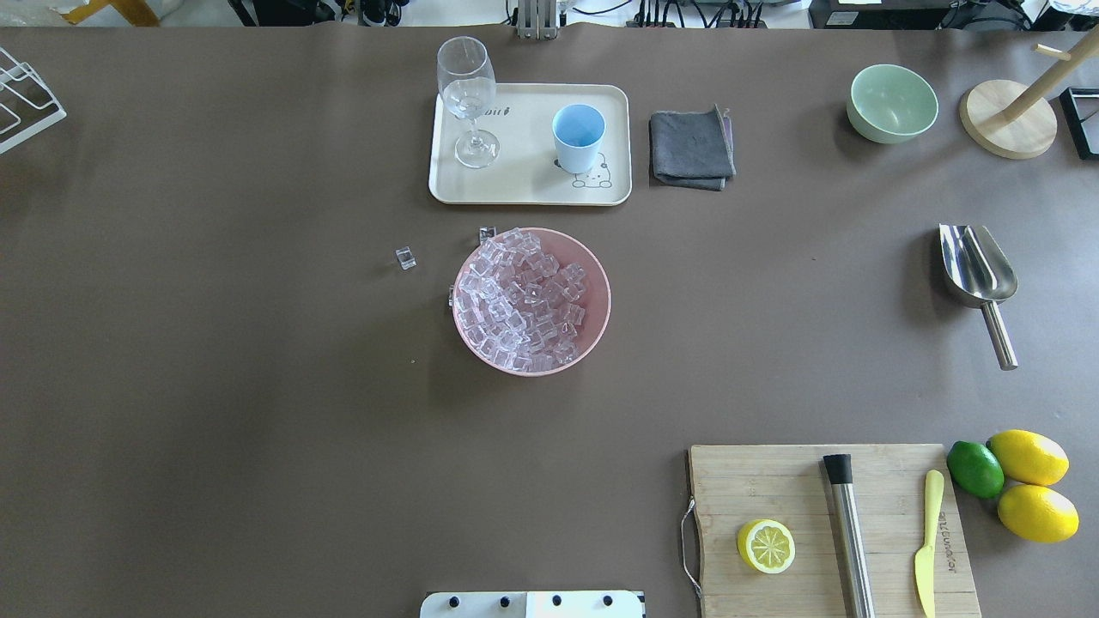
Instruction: Put ice in cup with scoop
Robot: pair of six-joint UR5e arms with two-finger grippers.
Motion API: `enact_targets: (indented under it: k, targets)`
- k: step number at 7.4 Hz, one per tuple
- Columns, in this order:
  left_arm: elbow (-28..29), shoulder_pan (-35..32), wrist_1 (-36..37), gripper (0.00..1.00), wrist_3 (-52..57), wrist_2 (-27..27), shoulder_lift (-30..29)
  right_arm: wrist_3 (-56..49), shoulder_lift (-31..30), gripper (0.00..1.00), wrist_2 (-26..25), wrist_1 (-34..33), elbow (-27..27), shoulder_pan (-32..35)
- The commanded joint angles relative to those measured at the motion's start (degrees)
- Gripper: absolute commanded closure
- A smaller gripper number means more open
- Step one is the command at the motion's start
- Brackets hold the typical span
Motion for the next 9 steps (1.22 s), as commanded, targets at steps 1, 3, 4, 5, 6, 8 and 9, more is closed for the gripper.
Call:
enact_targets:
  k: [1, 3, 4, 5, 6, 8, 9]
  targets:
    - [0.3, -0.1, 0.0, 0.01, 0.1, 0.1, 0.0, -2.1, 0.0, 0.0, 0.0, -0.8, -1.7, 2.2]
    - [0.3, -0.1, 0.0, 0.01, 0.0, 0.1, 0.0, -2.1, 0.0, 0.0, -0.5, -1.3, -1.8, 2.3]
    - [0.3, 0.1, 0.0, 0.01, 0.0, 0.1, 0.0, -2.1, 0.0, 0.0, -0.5, -1.3, -2.0, 2.4]
    - [0.4, 0.0, 0.0, 0.01, 0.0, 0.1, 0.0, -2.1, 0.0, 0.0, -0.7, -1.3, -2.0, 2.4]
    - [0.3, 0.1, 0.0, 0.01, 0.0, 0.1, 0.0, -2.1, 0.0, 0.0, -0.7, -1.3, -2.1, 2.4]
    - [0.3, 0.0, 0.0, 0.01, 0.0, 0.1, 0.0, -2.1, 0.0, 0.0, -1.2, -1.3, -2.2, 2.4]
    - [0.3, 0.0, 0.0, 0.01, 0.0, 0.1, 0.0, -2.1, 0.0, 0.0, -1.5, -1.3, -2.4, 2.4]
